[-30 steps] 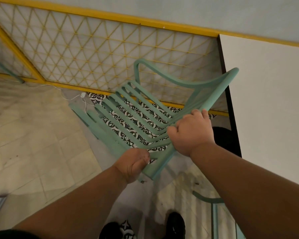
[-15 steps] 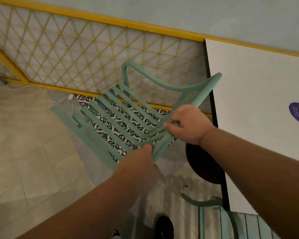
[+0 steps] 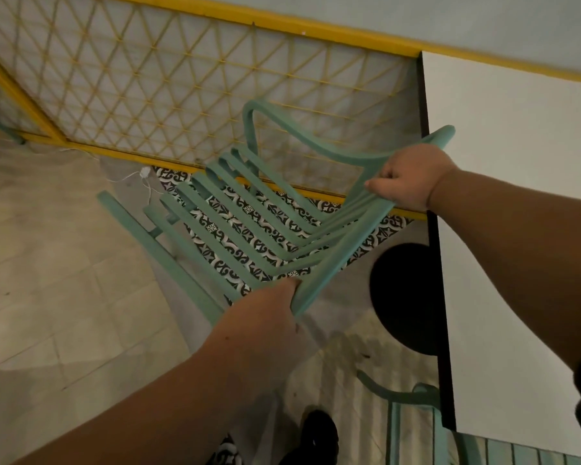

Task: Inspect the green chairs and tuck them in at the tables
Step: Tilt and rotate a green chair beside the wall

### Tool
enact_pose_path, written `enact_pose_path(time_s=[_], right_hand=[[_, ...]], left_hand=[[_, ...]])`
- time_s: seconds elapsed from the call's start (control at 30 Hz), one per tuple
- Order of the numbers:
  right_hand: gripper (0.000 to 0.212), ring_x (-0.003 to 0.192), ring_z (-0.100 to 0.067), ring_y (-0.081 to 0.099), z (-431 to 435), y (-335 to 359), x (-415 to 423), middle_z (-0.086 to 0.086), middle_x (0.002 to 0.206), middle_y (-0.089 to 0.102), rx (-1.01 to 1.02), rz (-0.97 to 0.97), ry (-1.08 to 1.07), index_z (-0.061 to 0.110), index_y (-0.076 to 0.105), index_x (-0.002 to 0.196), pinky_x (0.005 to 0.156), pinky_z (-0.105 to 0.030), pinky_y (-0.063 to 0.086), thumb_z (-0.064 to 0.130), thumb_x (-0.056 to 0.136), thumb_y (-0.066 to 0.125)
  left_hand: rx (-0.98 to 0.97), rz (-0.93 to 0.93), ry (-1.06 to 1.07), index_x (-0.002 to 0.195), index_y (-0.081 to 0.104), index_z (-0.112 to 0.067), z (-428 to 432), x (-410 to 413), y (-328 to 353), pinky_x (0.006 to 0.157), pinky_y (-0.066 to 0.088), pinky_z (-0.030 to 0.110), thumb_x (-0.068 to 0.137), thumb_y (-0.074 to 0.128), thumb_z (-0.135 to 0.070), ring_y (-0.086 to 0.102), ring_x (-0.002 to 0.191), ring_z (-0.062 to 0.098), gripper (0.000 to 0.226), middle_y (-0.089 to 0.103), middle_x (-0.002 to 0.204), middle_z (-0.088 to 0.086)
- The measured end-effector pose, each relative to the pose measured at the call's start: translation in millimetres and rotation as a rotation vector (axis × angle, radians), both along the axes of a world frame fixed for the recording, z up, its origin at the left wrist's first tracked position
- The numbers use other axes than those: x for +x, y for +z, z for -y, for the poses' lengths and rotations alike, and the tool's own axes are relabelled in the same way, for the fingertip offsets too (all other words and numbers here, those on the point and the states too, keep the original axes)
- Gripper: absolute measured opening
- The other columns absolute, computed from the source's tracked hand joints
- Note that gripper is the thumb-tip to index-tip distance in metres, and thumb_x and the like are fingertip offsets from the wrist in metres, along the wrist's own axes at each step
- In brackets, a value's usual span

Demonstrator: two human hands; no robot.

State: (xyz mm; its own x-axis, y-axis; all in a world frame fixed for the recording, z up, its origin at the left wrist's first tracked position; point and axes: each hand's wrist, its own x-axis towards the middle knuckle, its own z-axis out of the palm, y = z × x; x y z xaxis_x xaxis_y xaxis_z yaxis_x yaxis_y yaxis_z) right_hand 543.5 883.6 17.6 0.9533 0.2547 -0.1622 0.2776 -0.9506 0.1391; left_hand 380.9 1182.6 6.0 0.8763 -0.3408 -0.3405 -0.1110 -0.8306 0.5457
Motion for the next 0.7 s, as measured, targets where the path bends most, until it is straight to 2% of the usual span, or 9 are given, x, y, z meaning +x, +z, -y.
enact_pose_path(time_s=[0.1,0.17,0.23,0.33,0.43,0.6,0.7], right_hand=[[0.06,0.062,-0.033,0.054,-4.8,-8.0,-2.3,-0.01,0.057,0.053,-0.004,0.078,0.006,0.015,0.054,0.054,0.056,-0.037,0.038,0.061,0.082,0.028],[0.06,0.058,-0.032,0.05,-7.4,-8.9,-5.5,-0.011,0.055,0.051,0.008,0.075,0.004,0.012,0.051,0.052,0.054,-0.036,0.032,0.059,0.078,0.024],[0.062,0.054,-0.029,0.046,-9.0,-7.4,-7.7,-0.01,0.053,0.048,0.007,0.07,0.005,0.011,0.048,0.051,0.052,-0.035,0.027,0.06,0.073,0.018],[0.065,0.055,-0.029,0.048,-12.5,-6.4,-11.3,-0.01,0.053,0.049,0.014,0.053,0.002,0.011,0.05,0.052,0.052,-0.035,0.03,0.062,0.071,0.014],[0.069,0.059,-0.029,0.055,-16.0,-5.4,-16.0,-0.01,0.057,0.055,-0.016,0.043,-0.006,0.012,0.059,0.057,0.054,-0.034,0.035,0.062,0.076,0.015],[0.071,0.057,-0.024,0.052,-28.0,-5.4,-27.8,-0.006,0.057,0.054,-0.055,0.001,-0.048,0.012,0.061,0.059,0.053,-0.032,0.035,0.064,0.074,0.013],[0.065,0.062,-0.025,0.055,-39.8,-3.4,-38.9,-0.006,0.06,0.057,-0.06,-0.018,-0.088,0.013,0.063,0.062,0.056,-0.032,0.04,0.06,0.078,0.021]], left_hand=[[0.0,-0.006,-0.013,0.123,0.05,-0.038,-1.0,-1.5,0.0,0.055,0.045,0.018,0.093,0.057,-0.027,0.06,0.064,0.004,0.032,0.061,0.079,-0.012],[-0.003,-0.017,-0.017,0.124,0.05,-0.039,-2.5,-2.0,1.5,0.053,0.041,0.015,0.095,0.057,-0.028,0.059,0.063,0.004,0.032,0.061,0.079,-0.012],[-0.004,-0.014,-0.014,0.123,0.051,-0.039,-4.0,-2.1,4.0,0.055,0.043,0.018,0.094,0.057,-0.029,0.059,0.063,0.005,0.031,0.06,0.079,-0.011],[0.009,-0.022,-0.018,0.124,0.051,-0.038,-6.4,-3.7,5.8,0.061,0.051,0.022,0.094,0.059,-0.028,0.06,0.066,0.005,0.032,0.061,0.081,-0.011],[0.011,-0.032,-0.03,0.125,0.05,-0.037,-12.4,-6.0,5.8,0.069,0.057,0.027,0.094,0.059,-0.028,0.06,0.069,0.004,0.034,0.061,0.082,-0.01],[0.003,-0.06,-0.056,0.132,0.048,-0.041,-32.9,-11.2,7.2,0.068,0.056,0.025,0.091,0.057,-0.027,0.061,0.069,0.003,0.044,0.062,0.084,-0.013],[0.012,-0.08,-0.074,0.135,0.047,-0.045,-50.0,-9.8,10.4,0.065,0.051,0.023,0.09,0.056,-0.026,0.061,0.07,0.003,0.05,0.061,0.084,-0.015]])
